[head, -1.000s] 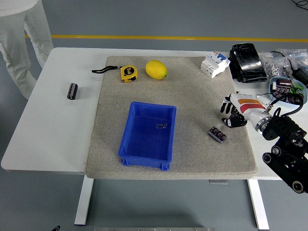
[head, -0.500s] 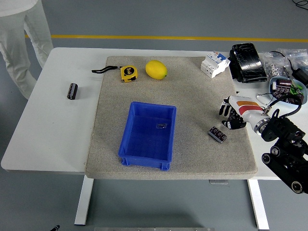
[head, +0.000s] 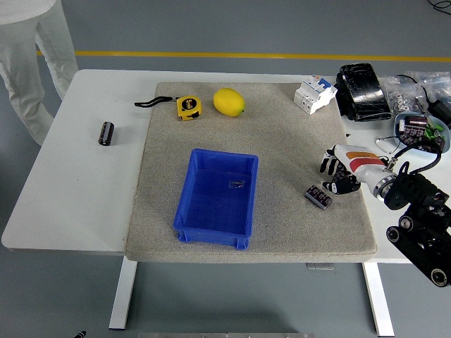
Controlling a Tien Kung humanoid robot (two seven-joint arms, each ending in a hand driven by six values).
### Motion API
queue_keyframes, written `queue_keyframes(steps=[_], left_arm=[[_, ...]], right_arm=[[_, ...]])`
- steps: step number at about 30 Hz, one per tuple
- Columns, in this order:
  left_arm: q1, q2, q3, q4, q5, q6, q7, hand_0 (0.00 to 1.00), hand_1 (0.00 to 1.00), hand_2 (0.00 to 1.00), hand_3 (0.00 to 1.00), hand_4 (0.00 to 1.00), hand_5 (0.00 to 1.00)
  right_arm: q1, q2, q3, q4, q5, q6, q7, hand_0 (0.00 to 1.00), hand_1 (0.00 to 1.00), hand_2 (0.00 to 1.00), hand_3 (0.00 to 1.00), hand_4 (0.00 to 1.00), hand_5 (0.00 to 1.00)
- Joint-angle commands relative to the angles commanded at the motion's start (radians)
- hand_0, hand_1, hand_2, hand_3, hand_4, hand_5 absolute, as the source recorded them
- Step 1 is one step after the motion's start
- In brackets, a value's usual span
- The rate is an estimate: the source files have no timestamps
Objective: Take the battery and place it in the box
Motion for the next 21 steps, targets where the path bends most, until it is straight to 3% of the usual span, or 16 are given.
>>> queue_keyframes(steps=[2,13,14,21], left_arm=[[0.000,0.000,0.000,0.000,0.000,0.000,0.000,0.612,0.600,0.683,0.754,0.823,0.957],[0.000,0.001,0.003,0.000,-0.001,0.002,0.000,0.612,0.600,0.683,0.754,0.821,0.954],[0.000,0.002,0.005,0.000,-0.005,0.002,0.000,0.611,0.600,0.683,0.754,0.821,0.955],[0.001,0.005,0.013,0.000,-0.015,0.001,-0.001,0.611,0.600,0.683,0.753,0.819,0.953]], right_arm=[[0.000,-0.001,0.000,0.002,-0.005,0.005,0.001,0.491,0.449,0.471,0.471,0.843,0.306],[0.006,-0.007,0.012,-0.014,-0.051,0.043,0.019,0.507,0.478,0.498,0.486,0.856,0.308],[0.006,-0.010,0.017,-0.009,-0.058,0.045,0.021,0.498,0.488,0.505,0.492,0.911,0.292],[0.005,-0.030,0.044,0.017,-0.092,0.055,0.023,0.486,0.493,0.510,0.494,0.875,0.323]])
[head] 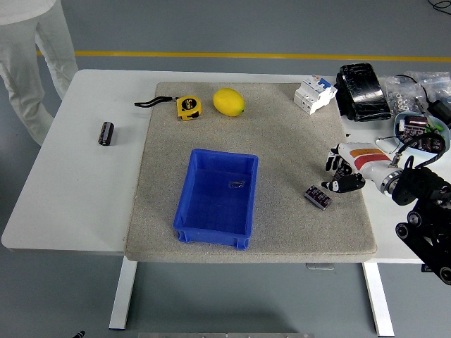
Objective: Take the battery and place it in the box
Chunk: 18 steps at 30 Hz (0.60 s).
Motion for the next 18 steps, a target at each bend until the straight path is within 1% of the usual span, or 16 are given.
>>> queue_keyframes(steps=[4,6,16,17,18], left_arm=[[0.001,0.000,0.000,0.000,-0.003,0.001,0.000,0.611,0.600,0.683,0.753,0.819,0.953],[0.001,0.000,0.000,0.000,-0.004,0.002,0.001,0.610,0.600,0.683,0.753,0.821,0.956],[0.001,0.002,0.019,0.000,-0.025,0.002,0.000,0.610,0.600,0.683,0.753,0.819,0.956],[0.001,0.002,0.019,0.000,-0.025,0.002,0.000,0.609,0.600,0.680,0.753,0.817,0.957],[0.001,0.002,0.019,0.000,-0.024,0.002,0.000,0.609,0.600,0.680,0.753,0.817,0.957]], right_arm=[[-0.006,-0.013,0.005,0.012,-0.006,0.008,0.001,0.486,0.493,0.510,0.494,0.875,0.323],[-0.009,-0.018,0.004,0.015,-0.006,0.011,0.003,0.469,0.490,0.510,0.491,0.879,0.326],[-0.024,-0.030,0.002,0.008,-0.004,0.011,0.004,0.467,0.487,0.509,0.491,0.880,0.327],[-0.025,-0.030,0.001,0.008,-0.003,0.011,0.004,0.442,0.463,0.487,0.477,0.869,0.325],[-0.025,-0.030,0.001,0.008,-0.003,0.009,0.004,0.442,0.463,0.487,0.477,0.869,0.325]])
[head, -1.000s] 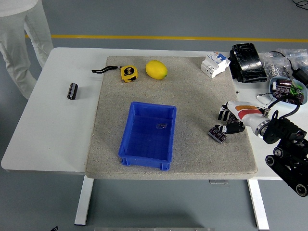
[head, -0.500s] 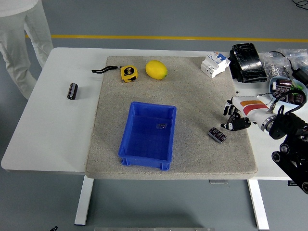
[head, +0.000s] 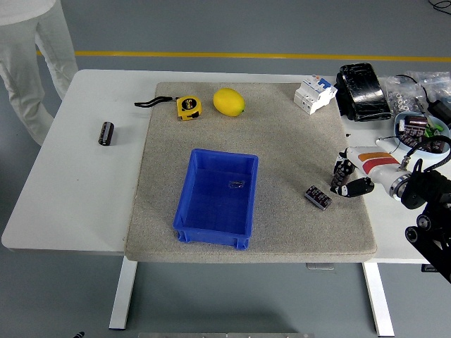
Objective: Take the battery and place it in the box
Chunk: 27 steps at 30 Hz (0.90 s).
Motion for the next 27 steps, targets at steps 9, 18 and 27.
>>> queue_keyframes(steps=[9,18,27], left_arm=[[0.001,0.000,0.006,0.000,-0.004,0.000,0.001,0.609,0.600,0.680,0.752,0.815,0.958],[-0.001,0.000,0.008,0.000,-0.007,0.002,0.000,0.609,0.599,0.680,0.752,0.814,0.957],[-0.001,0.001,0.016,0.000,-0.014,0.003,0.001,0.609,0.599,0.679,0.752,0.813,0.956]], right_arm=[[0.005,0.008,-0.003,-0.006,0.000,-0.007,0.007,0.459,0.427,0.458,0.465,0.863,0.325],[0.001,0.003,0.005,-0.006,-0.013,0.010,0.012,0.450,0.424,0.456,0.467,0.857,0.318],[0.001,-0.015,0.005,0.005,-0.037,0.034,0.027,0.470,0.435,0.465,0.470,0.852,0.312]])
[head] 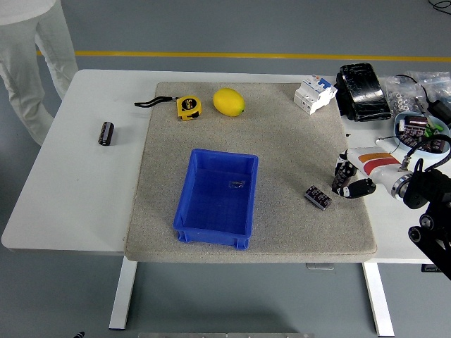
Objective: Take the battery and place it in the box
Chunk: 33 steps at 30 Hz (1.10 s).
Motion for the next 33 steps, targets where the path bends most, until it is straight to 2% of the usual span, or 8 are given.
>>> queue_keyframes(steps=[2,19,25,26,33], left_arm=[[0.000,0.000,0.000,0.000,0.000,0.000,0.000,0.606,0.598,0.679,0.751,0.813,0.956],[0.005,-0.001,0.007,0.000,-0.008,0.004,0.003,0.598,0.598,0.679,0.751,0.813,0.956],[0.004,0.001,0.019,0.000,-0.016,0.003,0.003,0.597,0.598,0.679,0.751,0.812,0.956],[0.004,0.001,0.020,0.000,-0.018,0.003,0.003,0.596,0.598,0.679,0.751,0.811,0.955],[0.003,0.002,0.031,0.000,-0.029,0.003,0.002,0.595,0.597,0.679,0.750,0.811,0.955]], right_arm=[[0.001,-0.002,-0.002,0.000,-0.001,0.005,0.002,0.491,0.447,0.478,0.478,0.826,0.285],[0.002,-0.012,-0.008,-0.002,-0.020,0.029,0.015,0.485,0.477,0.506,0.484,0.804,0.269],[0.001,-0.012,-0.006,-0.010,-0.022,0.036,0.014,0.483,0.470,0.501,0.482,0.800,0.267],[0.001,-0.012,-0.006,-0.010,-0.023,0.038,0.014,0.447,0.428,0.461,0.464,0.792,0.257],[0.004,-0.009,-0.005,-0.009,-0.023,0.038,0.014,0.426,0.415,0.450,0.459,0.789,0.252]])
